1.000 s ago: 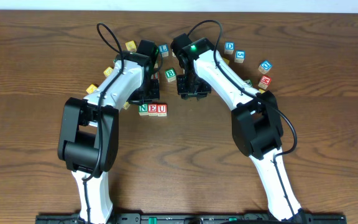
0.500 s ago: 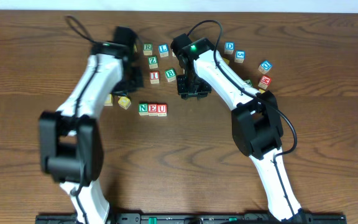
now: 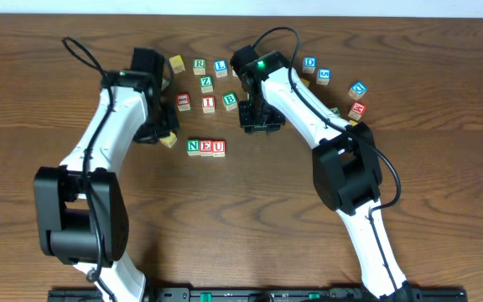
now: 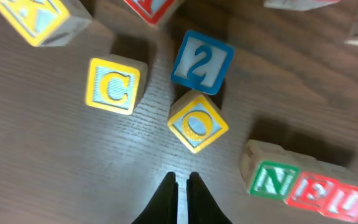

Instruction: Spell out NEURIPS

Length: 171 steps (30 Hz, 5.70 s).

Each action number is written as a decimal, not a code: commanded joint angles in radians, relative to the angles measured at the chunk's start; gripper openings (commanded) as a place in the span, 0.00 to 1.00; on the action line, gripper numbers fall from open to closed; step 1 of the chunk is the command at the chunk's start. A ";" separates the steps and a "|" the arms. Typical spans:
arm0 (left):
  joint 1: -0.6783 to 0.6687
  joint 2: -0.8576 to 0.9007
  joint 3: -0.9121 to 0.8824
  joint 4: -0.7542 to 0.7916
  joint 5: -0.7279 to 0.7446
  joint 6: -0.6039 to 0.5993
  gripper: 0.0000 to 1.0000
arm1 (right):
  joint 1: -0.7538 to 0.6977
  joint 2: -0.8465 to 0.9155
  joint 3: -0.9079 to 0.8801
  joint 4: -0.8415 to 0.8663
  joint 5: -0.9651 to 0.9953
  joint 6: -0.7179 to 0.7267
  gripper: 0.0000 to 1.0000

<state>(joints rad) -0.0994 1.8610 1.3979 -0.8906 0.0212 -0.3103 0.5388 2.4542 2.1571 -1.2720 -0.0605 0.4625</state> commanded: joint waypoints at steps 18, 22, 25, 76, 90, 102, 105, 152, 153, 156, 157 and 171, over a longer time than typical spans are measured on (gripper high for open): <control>-0.013 0.014 -0.182 0.225 0.129 0.081 0.08 | -0.014 -0.008 0.014 -0.004 0.010 -0.020 0.41; -0.031 0.014 -0.199 0.247 0.150 0.081 0.07 | -0.014 -0.008 0.014 -0.005 0.010 -0.024 0.41; -0.041 0.015 -0.200 0.261 0.163 0.081 0.08 | -0.014 -0.008 0.014 -0.005 0.010 -0.024 0.41; -0.086 0.015 -0.200 0.280 0.177 0.077 0.08 | -0.055 -0.008 0.015 -0.009 -0.006 -0.031 0.34; -0.133 0.015 -0.200 0.299 0.176 0.077 0.08 | -0.064 -0.008 0.016 -0.020 -0.006 -0.034 0.33; -0.085 -0.022 -0.113 0.230 0.169 0.124 0.07 | -0.084 -0.009 0.243 -0.119 -0.035 -0.127 0.28; -0.054 -0.072 -0.059 0.176 0.145 0.135 0.08 | -0.091 -0.009 0.360 -0.172 -0.035 -0.145 0.34; 0.117 -0.432 0.045 0.018 0.143 0.138 0.39 | -0.115 -0.008 0.614 -0.257 -0.035 -0.209 0.79; 0.117 -0.430 0.045 0.019 0.143 0.138 0.39 | -0.112 -0.008 0.614 -0.256 -0.035 -0.209 0.79; 0.117 -0.417 0.045 0.025 0.143 0.138 0.39 | -0.106 -0.008 0.614 -0.253 -0.035 -0.210 0.79; 0.117 -0.413 0.045 0.031 0.143 0.138 0.39 | -0.105 -0.008 0.614 -0.251 -0.035 -0.209 0.79; 0.115 -0.294 0.045 0.126 0.144 0.138 0.53 | -0.103 -0.008 0.614 -0.251 -0.035 -0.210 0.80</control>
<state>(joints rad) 0.0132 1.5425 1.4368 -0.7769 0.1741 -0.1822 0.4316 2.4542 2.7537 -1.5219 -0.0971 0.2680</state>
